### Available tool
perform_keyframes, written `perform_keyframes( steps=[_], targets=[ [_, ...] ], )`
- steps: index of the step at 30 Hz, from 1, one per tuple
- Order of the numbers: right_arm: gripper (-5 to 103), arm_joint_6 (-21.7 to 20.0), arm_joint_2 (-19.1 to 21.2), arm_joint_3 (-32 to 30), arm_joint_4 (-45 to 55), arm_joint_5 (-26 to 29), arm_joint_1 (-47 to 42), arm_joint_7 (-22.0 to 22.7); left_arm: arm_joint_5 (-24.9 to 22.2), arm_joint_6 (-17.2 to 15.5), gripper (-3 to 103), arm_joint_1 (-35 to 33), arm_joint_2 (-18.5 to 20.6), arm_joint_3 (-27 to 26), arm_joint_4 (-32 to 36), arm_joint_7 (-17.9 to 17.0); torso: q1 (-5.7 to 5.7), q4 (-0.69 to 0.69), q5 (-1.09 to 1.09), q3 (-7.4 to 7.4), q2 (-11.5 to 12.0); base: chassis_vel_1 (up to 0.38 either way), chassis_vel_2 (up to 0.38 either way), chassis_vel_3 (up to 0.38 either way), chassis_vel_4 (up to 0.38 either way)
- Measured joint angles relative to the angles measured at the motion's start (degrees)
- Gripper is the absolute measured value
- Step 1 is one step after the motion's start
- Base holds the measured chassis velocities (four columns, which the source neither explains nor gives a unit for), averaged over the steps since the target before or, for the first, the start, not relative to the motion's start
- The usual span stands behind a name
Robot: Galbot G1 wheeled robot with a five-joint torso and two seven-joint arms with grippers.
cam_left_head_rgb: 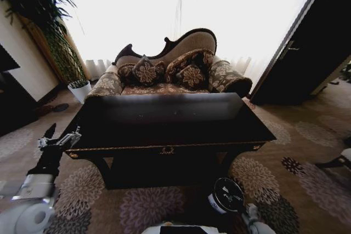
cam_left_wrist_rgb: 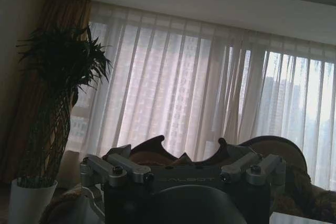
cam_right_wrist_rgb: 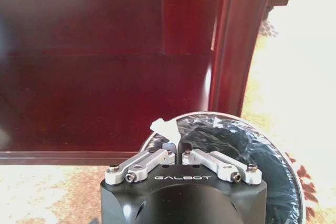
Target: Move to the front of the table and place the trash on the table into the trash bin.
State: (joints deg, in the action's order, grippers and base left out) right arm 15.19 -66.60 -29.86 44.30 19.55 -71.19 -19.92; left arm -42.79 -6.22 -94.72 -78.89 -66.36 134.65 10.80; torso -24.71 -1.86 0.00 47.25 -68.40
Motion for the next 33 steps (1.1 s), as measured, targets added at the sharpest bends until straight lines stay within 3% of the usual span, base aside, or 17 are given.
perform_keyframes(
  steps=[10,19,24,26,30,33],
  targets=[
    [1,-4.79,0.03,1.72,-5.25,-1.92,6.38,4.96,0.54,0.1,100,-1.67,-0.13,-1.24,0.47,0.07,0.0,0.01,0.0,0.0,0.0,0.0,0.0,0.0,0.0],
    [1,-7.25,0.17,1.44,-5.24,-2.72,6.66,8.74,0.87,0.19,100,-1.81,-0.83,-1.01,0.76,0.1,0.0,0.0,0.0,0.0,0.0,0.0,0.0,0.0,0.0],
    [0,-7.45,0.22,1.31,-4.8,-2.71,6.07,8.49,1.22,0.24,100,-1.81,-1.06,-0.62,0.94,0.14,0.0,0.0,0.0,0.0,0.0,0.0,0.0,0.0,0.0],
    [10,-7.45,0.21,1.2,-4.56,-2.78,5.69,8.12,1.23,0.26,100,-1.86,-1.06,-0.61,1.01,0.17,0.0,0.0,0.0,0.0,0.0,0.0,0.0,0.0,0.0],
    [15,-7.45,0.07,1.05,-4.35,-2.78,5.46,7.96,1.23,0.3,100,-1.96,-0.99,-0.65,1.08,0.18,0.0,0.0,0.0,0.0,0.0,0.0,0.0,0.0,0.0],
    [32,-7.47,-0.07,0.96,-3.84,-2.78,5.04,7.86,1.22,0.35,100,-2.09,-0.81,-0.71,1.18,0.18,0.0,0.0,0.0,0.0,0.0,0.0,0.0,0.0,0.0]
  ],
)
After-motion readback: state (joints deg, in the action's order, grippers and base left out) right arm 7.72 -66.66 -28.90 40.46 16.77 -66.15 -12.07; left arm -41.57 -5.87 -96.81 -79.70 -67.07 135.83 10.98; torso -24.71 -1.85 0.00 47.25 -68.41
